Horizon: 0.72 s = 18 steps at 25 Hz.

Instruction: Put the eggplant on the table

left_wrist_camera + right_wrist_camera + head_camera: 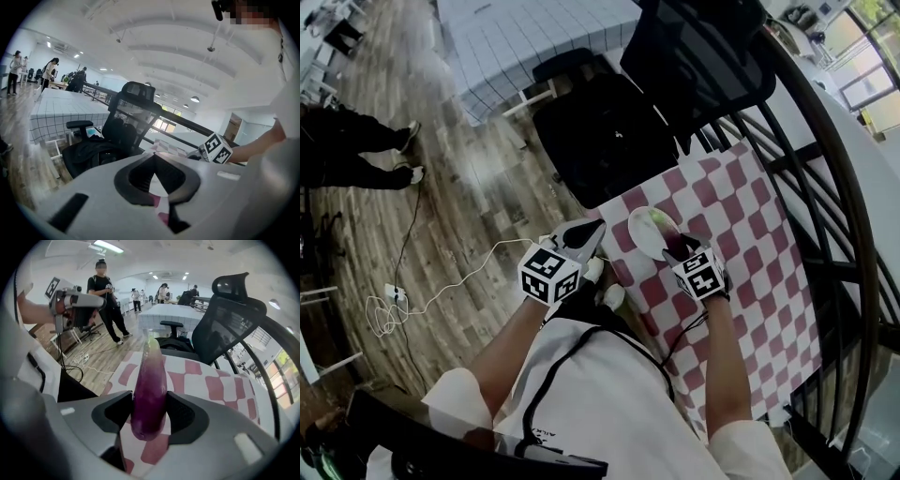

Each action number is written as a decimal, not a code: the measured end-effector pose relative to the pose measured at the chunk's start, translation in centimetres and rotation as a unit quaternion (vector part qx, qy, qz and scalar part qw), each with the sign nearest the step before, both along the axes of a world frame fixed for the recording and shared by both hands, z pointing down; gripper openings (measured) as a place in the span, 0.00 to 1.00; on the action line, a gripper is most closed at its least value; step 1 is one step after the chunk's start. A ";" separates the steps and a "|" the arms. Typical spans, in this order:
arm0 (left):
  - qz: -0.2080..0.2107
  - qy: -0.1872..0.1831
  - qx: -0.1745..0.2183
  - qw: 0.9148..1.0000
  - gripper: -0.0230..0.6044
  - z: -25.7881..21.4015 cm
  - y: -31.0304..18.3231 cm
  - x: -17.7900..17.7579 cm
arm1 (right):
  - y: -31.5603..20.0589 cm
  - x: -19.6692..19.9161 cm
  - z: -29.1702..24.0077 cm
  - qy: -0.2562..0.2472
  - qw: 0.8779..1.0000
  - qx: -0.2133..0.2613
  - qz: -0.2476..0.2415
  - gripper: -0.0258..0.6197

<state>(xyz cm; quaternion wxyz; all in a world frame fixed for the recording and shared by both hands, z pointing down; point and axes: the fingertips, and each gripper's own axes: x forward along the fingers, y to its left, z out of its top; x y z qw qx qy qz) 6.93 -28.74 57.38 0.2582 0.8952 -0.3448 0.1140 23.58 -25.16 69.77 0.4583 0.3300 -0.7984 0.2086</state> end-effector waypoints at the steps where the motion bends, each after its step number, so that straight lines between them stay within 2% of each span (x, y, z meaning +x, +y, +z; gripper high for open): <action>1: -0.003 0.000 -0.001 1.000 0.04 0.1 -0.1 -0.2 | 0.0 -0.1 0.6 0.011 1.000 -0.005 -0.013 0.41; 4: -0.011 -0.001 -0.008 1.000 0.04 0.5 0.0 -0.8 | 0.4 -0.3 2.0 0.038 0.998 -0.020 -0.039 0.41; 13: -0.001 -0.018 -0.014 1.000 0.04 1.3 0.0 -0.3 | 0.1 -1.2 4.2 0.080 0.993 -0.044 -0.072 0.41; 18: 0.006 -0.022 -0.018 1.000 0.04 1.6 0.2 -0.4 | 0.0 -1.0 4.8 0.094 0.992 -0.050 -0.072 0.41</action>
